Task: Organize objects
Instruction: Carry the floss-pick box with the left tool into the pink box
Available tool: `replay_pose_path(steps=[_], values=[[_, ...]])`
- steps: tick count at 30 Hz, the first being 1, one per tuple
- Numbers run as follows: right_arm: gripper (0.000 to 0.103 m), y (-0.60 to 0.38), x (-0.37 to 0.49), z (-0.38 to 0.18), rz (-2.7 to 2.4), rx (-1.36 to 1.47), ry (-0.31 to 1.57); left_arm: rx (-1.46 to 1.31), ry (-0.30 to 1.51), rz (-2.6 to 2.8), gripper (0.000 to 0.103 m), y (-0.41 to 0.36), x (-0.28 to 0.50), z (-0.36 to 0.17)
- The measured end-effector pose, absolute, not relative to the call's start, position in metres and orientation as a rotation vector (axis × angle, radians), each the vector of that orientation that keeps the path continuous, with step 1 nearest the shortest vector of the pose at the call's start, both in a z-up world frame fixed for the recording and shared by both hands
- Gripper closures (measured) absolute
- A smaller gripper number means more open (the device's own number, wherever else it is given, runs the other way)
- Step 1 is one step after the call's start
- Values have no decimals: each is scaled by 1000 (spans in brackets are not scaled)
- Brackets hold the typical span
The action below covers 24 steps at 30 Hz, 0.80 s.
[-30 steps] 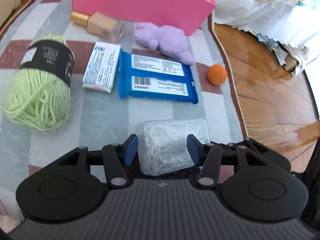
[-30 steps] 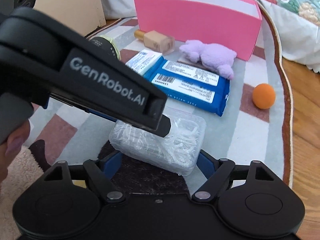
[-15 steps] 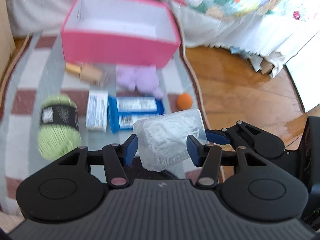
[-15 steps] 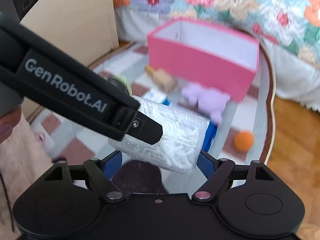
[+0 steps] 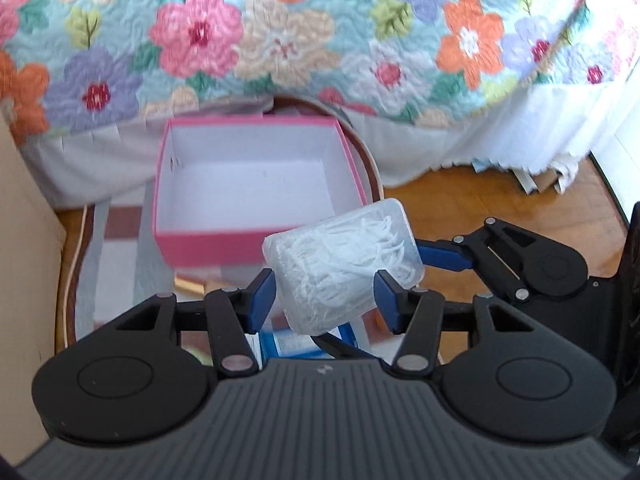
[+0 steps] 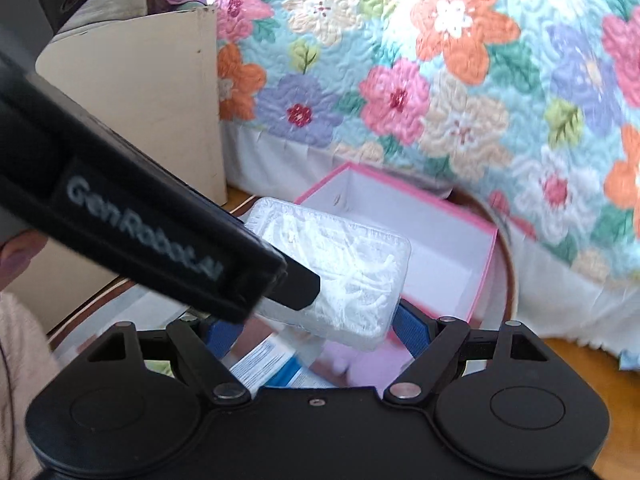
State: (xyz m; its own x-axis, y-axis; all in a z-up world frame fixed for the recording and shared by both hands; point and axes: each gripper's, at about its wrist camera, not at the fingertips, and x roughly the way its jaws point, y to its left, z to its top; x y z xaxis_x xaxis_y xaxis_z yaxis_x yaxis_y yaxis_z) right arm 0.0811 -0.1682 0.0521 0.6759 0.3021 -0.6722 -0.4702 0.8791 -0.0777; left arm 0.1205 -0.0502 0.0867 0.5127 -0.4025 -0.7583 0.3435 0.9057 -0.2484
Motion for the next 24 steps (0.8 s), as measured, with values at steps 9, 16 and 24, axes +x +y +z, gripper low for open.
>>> replay_pose_path(steps=[9, 16, 24], values=[[18, -173, 186, 66, 408, -266, 779, -197, 943, -497, 51, -50, 224, 72], [18, -175, 251, 29, 397, -299, 812, -256, 975, -528, 51, -54, 294, 24], [19, -185, 315, -34, 374, -137, 881, -272, 996, -499, 51, -63, 353, -46]])
